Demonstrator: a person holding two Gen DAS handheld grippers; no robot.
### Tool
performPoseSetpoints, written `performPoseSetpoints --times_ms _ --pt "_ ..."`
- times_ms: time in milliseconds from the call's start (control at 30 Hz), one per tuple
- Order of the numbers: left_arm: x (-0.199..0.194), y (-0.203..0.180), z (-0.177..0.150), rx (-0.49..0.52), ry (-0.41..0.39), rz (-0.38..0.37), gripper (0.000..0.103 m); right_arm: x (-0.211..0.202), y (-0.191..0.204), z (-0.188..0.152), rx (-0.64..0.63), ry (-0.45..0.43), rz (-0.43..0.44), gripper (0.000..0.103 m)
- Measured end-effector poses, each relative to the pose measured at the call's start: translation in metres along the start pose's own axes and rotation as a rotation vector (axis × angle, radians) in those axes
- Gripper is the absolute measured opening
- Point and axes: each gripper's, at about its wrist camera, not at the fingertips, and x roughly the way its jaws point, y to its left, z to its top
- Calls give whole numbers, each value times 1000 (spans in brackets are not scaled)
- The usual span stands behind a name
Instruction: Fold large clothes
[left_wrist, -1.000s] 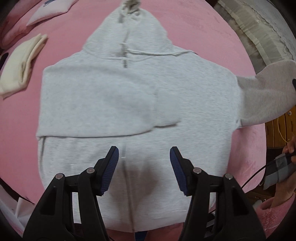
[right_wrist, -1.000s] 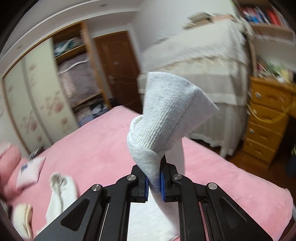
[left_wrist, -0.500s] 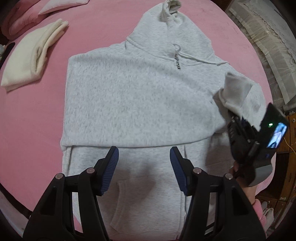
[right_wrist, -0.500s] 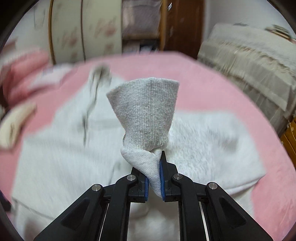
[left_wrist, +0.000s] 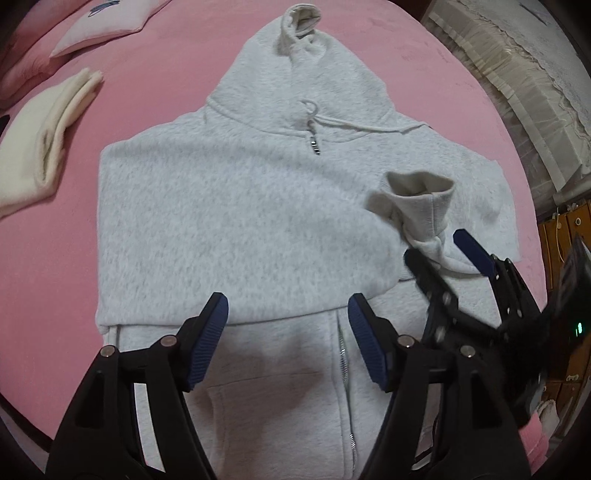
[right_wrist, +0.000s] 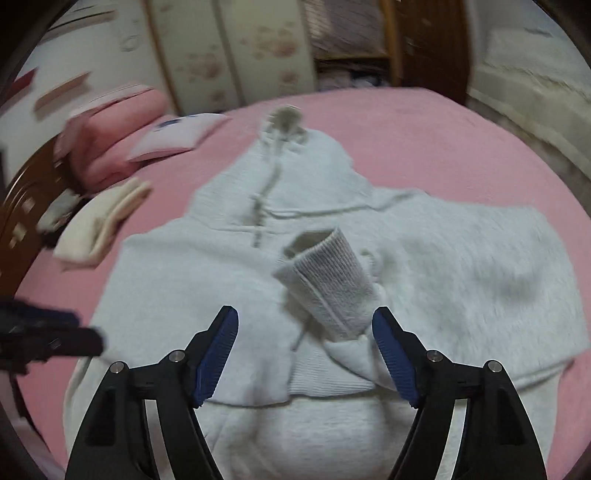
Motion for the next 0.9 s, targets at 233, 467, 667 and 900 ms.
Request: performPoseSetpoints --times_ms 233,467,667,900 --pt "35 -34 12 -136 81 -176 65 -17 -29 -29 56 81 40 77" --pt "84 -84 32 -295 129 -246 65 -27 -109 -40 140 159 -12 77" --pt "110 -113 54 -363 87 -135 65 -33 -177 -59 163 270 -94 77" --pt "114 -145 59 -338 73 -60 68 -29 -242 -85 108 377 -218 77"
